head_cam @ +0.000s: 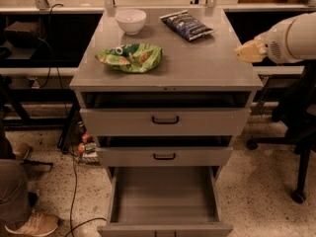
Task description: Place orange into bottom drawer
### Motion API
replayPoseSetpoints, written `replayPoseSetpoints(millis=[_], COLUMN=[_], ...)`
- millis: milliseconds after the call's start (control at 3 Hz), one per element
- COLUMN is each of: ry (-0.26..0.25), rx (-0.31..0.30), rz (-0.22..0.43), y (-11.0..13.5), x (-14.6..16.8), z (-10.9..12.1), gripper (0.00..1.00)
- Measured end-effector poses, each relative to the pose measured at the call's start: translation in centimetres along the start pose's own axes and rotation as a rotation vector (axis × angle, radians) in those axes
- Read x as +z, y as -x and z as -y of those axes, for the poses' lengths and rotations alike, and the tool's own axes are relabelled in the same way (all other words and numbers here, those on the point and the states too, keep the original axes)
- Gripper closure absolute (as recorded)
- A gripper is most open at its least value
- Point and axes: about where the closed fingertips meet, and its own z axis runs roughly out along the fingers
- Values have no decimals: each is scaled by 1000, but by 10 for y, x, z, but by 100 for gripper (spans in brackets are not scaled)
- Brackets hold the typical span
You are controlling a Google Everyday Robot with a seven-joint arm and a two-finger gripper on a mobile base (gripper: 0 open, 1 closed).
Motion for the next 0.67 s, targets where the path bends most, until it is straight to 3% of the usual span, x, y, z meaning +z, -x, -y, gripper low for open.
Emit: replayPoseSetpoints(millis=[333, 667], ry=[23, 51], rx=[5, 12], rz=[-92, -200], y=[-30, -72], x=[-9, 2], z=[-14, -29], gripper=[100, 100])
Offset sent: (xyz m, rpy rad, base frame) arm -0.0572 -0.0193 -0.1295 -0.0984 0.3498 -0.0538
